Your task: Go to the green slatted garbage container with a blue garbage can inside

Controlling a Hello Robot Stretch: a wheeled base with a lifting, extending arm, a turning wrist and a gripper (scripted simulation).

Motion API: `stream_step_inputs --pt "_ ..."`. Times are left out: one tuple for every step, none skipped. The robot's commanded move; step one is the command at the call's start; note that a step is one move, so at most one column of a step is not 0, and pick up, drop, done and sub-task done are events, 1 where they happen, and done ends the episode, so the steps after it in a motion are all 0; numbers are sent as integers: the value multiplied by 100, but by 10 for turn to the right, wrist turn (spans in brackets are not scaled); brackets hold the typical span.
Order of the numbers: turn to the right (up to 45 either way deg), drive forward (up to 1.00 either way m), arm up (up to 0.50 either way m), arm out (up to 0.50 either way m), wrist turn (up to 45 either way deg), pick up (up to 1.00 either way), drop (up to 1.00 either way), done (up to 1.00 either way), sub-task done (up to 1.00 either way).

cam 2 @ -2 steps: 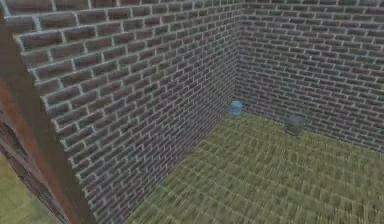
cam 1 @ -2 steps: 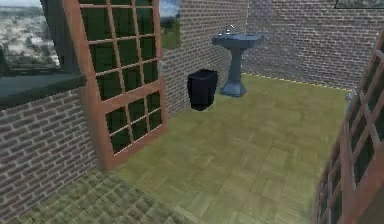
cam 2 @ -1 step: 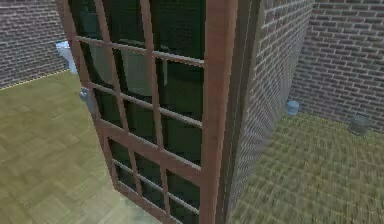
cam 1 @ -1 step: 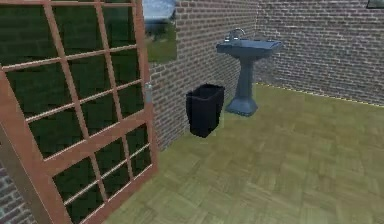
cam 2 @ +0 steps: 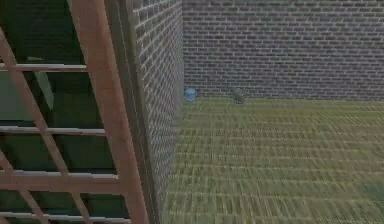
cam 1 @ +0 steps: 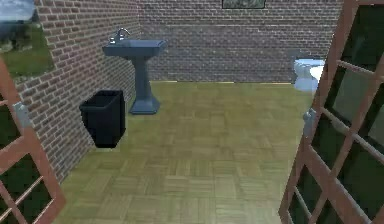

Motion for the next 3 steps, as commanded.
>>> stream_step_inputs --pt "0 100 0 0 0 0 0 0 0" --pt "90 0 0 0 0 0 0 0 0" --pt "0 35 0 0 0 0 0 0 0"
